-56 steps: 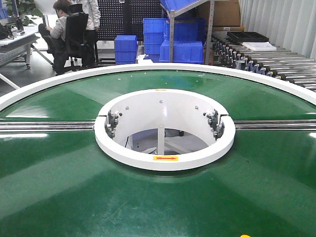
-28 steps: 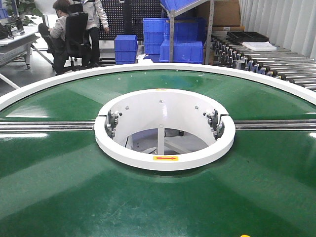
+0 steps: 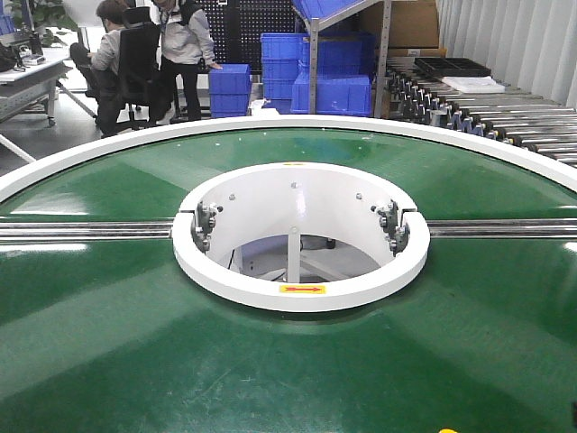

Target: Pick red and yellow blocks into blue bin

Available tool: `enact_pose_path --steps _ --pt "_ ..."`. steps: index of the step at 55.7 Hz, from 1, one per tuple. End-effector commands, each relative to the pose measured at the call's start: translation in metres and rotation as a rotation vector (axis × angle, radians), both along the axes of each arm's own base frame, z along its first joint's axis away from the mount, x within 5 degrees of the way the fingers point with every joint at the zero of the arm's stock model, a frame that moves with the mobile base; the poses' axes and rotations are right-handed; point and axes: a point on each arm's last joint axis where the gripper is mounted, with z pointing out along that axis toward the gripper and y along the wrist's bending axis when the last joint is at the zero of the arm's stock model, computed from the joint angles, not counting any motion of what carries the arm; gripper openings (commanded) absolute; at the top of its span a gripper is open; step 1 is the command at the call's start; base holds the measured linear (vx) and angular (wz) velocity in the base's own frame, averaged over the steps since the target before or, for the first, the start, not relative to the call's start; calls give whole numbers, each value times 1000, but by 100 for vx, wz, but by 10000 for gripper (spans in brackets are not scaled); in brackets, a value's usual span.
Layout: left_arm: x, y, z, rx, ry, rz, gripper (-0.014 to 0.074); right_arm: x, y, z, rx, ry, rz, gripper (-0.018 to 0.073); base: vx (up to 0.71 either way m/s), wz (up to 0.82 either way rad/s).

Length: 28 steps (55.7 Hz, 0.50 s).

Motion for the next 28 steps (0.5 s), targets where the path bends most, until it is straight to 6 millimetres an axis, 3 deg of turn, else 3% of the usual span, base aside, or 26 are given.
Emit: enact_pose_path --steps 1,12,23,28 --pt "3 0 16 -15 -97 7 523 24 4 23 -36 -20 54 516 0 0" --pt "3 0 16 -15 -98 7 523 78 15 19 9 195 122 516 0 0" --pt "3 0 16 -15 -98 7 523 111 52 -11 -21 309 241 516 0 0" --pt "3 0 16 -15 -98 7 523 120 60 -29 13 376 169 516 0 0"
